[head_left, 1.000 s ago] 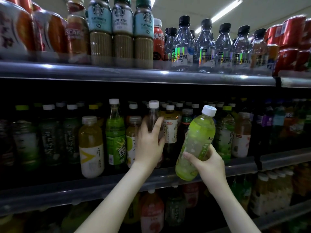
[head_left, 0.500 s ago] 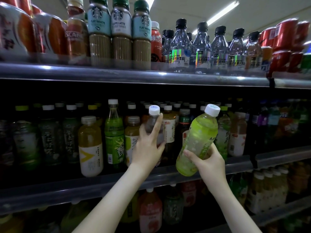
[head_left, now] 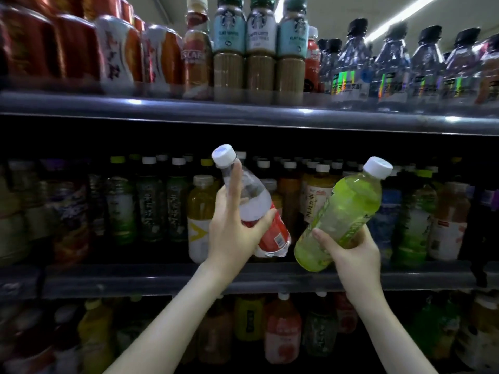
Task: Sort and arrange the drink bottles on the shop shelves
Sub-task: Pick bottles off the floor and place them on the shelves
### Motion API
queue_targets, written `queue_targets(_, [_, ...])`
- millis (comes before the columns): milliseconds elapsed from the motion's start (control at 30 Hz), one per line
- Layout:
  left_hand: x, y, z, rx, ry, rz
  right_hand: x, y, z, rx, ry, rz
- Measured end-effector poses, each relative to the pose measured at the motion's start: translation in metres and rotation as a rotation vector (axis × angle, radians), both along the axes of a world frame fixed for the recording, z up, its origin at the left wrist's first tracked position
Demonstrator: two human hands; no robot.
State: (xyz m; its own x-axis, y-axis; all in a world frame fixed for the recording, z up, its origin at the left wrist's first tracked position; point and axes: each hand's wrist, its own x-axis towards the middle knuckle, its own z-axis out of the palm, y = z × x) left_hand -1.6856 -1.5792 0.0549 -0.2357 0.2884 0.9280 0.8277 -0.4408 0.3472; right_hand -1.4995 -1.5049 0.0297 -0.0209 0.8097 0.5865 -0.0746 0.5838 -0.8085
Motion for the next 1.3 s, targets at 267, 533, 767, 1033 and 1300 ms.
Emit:
queue_targets(267, [-0.061, -0.072, -0.014, -0.105, -0.193, 0.004, -0.074, -0.034, -0.002, 0.042, -0.084, 0.232])
queue_targets(533, [-0.120, -0.156, -0.017, -0.100, -0.388, 0.135, -0.165, -0.075, -0.003, 0.107, -0.132, 0.456])
queue_targets(767, [-0.179, -0.220, -0.017, -0.071, -0.417, 0.347, -0.262, -0.105, -0.003, 0.060, -0.140, 0.605])
queue_targets(1033, [-0.225, -0.258, -0.026, -0.017, -0.547, 0.368, -0.344, -0.116, -0.016, 0.011, -0.220, 0.554])
queue_targets(1300, [-0.241, -0.244, -0.041, -0.131, -0.574, 0.279, -0.371, -0.101, -0.012, -0.047, -0.408, 0.484])
